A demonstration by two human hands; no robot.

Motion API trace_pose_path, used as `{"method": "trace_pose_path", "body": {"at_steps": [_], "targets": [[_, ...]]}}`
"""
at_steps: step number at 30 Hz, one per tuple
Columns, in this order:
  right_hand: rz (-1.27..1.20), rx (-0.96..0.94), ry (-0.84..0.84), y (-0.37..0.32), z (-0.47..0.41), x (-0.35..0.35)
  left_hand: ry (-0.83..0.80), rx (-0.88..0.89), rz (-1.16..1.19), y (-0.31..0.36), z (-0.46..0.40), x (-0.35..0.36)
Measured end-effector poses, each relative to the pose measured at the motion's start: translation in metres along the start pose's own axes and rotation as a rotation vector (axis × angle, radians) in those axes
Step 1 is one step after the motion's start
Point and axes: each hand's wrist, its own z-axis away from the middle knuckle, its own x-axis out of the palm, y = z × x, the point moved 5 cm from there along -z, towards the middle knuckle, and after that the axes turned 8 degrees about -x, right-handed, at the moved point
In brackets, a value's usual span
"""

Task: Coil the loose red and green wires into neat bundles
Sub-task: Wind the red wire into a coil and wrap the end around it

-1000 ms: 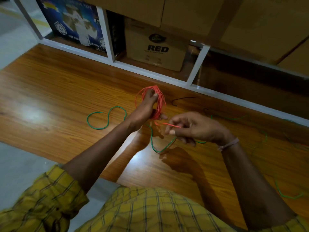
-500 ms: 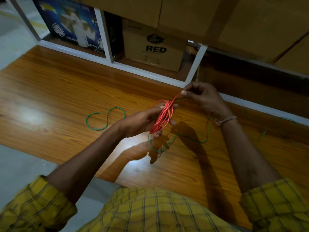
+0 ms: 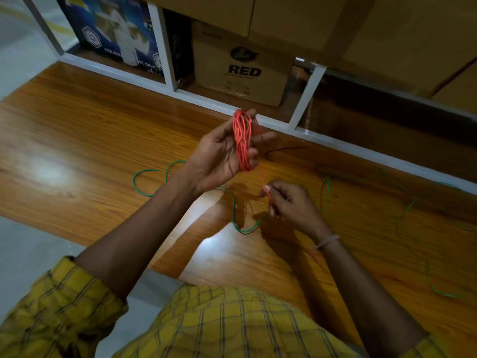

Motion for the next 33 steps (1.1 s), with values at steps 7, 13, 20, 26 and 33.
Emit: {"method": "trace_pose_path", "body": {"at_steps": [7,13,20,26,33], "targets": [[0.159,-0.087,-0.048,-0.042,0.013,0.006,0.375,0.127,-0.050,-0.002,-0.015,-0.029],[-0.008,0.000,-0.199,-0.064,0.011,-0.016,0.537,0.095,-0.718,-0.012,-0.008,-0.037],[-0.200,-0.083,-0.193,-0.086,-0.005,-0.073,0.430,-0.054,-0.979,-0.020,0.005,-0.043],[-0.191,-0.102,0.065,-0.081,-0.035,-0.108,0.147,-0.272,-0.728,-0.042,0.019,-0.036],[-0.022,-0.078,0.193,-0.034,-0.066,-0.087,-0.066,-0.247,-0.536,-0.042,0.028,-0.013]]}}
